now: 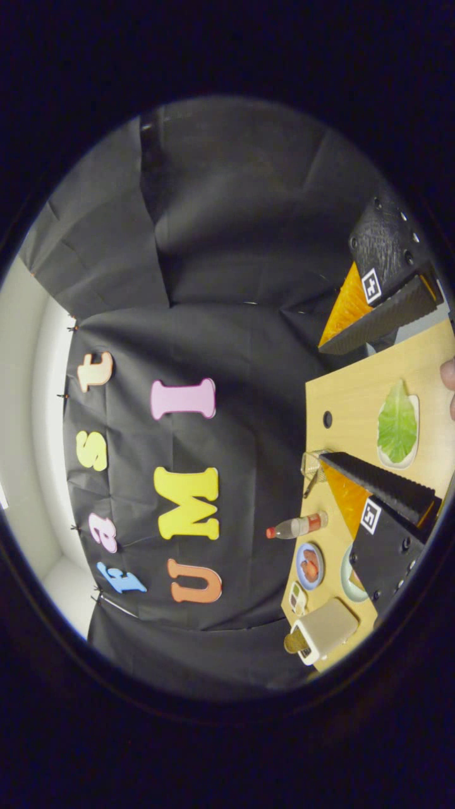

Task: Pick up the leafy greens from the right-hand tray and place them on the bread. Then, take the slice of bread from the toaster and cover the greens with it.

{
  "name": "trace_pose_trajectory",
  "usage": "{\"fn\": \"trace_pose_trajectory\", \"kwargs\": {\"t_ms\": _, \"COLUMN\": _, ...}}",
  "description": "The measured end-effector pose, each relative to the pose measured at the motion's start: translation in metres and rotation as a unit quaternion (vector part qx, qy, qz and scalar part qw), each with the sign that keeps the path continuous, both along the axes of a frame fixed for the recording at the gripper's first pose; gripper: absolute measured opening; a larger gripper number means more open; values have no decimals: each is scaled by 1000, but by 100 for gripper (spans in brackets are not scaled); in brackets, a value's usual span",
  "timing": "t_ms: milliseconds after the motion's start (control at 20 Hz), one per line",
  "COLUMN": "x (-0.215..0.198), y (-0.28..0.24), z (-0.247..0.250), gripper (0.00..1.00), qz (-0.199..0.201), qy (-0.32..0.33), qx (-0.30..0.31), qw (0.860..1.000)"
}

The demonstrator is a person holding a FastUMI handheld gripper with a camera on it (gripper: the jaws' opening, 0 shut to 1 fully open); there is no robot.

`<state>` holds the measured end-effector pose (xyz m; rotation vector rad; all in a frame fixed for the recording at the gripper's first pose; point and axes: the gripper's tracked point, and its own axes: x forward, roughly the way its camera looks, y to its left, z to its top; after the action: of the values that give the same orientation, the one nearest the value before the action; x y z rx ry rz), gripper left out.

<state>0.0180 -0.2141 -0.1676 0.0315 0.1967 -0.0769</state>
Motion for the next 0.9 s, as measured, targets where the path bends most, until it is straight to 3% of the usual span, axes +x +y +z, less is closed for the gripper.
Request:
{"fn": "trace_pose_trajectory", "kwargs": {"t_ms": 550, "x": 63, "y": -24, "z": -197, "gripper": 96, "qz": 38, "qy": 143, "qx": 49, "qw": 988}}
{"fn": "trace_pose_trajectory", "kwargs": {"t_ms": 900, "x": 73, "y": -16, "z": -248, "gripper": 96, "qz": 28, "qy": 198, "qx": 79, "qw": 977}}
